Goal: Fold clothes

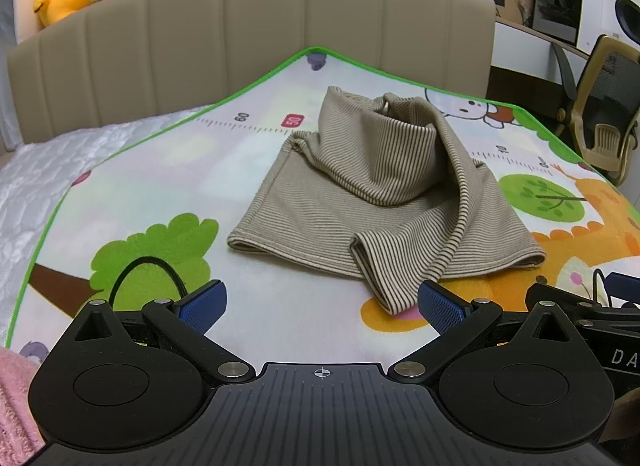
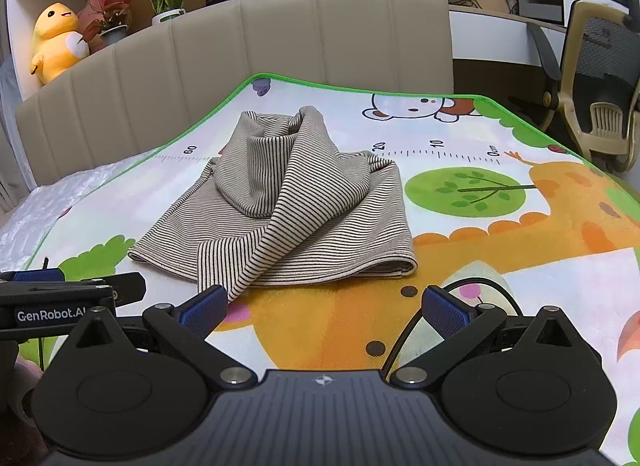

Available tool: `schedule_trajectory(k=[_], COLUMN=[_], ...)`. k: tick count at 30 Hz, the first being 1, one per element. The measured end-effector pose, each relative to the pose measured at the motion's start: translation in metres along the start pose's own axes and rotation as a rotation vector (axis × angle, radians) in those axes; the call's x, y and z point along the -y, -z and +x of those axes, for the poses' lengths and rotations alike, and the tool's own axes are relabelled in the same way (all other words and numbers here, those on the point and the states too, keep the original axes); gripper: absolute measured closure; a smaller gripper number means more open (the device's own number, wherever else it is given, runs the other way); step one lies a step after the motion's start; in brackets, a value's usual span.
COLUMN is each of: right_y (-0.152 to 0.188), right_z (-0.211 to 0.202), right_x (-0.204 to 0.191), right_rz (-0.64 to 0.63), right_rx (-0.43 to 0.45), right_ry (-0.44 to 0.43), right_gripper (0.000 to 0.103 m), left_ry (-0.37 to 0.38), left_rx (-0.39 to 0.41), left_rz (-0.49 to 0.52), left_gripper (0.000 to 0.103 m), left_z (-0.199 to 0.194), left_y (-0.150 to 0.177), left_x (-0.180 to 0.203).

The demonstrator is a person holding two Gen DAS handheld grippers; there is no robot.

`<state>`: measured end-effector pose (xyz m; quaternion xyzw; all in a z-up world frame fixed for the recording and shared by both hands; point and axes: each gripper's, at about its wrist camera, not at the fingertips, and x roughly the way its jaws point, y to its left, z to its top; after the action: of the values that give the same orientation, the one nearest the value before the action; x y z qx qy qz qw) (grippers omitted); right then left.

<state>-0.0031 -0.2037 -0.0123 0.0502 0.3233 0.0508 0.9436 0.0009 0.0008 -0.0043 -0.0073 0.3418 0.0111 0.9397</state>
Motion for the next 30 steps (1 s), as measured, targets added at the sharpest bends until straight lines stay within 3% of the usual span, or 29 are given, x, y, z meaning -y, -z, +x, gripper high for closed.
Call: schedule_trajectory(k=[19,22,26,30], right_y=[0.001,-0.008,-0.021,-0.033], right_z=[0.004,0.010,0.019,0.031], right_x=[0.003,0.011,0.023,0.036], right_rz=[0.013,0.028,0.051,0.076], right_rx=[-0.017,-0.011,-0.004,-0.002], right_ry=[0.001,0.007,0.015,0.027], right_gripper=[0.000,0.000,0.000,0.000], left_ry=[0.005,0.008,0.067,0.032], left_rx=[-0.028,-0.056,-0.173,-0.181], left_rz=[-0.019,-0.034,-0.076,0.011], left_gripper=[0.000,0.000,0.000,0.000], left_z=[0.003,0.008,0.034,0.064], left_y=[-0.001,-0.004,-0.026,-0.052], left_x=[-0.002,-0.004,-0.016,-0.021])
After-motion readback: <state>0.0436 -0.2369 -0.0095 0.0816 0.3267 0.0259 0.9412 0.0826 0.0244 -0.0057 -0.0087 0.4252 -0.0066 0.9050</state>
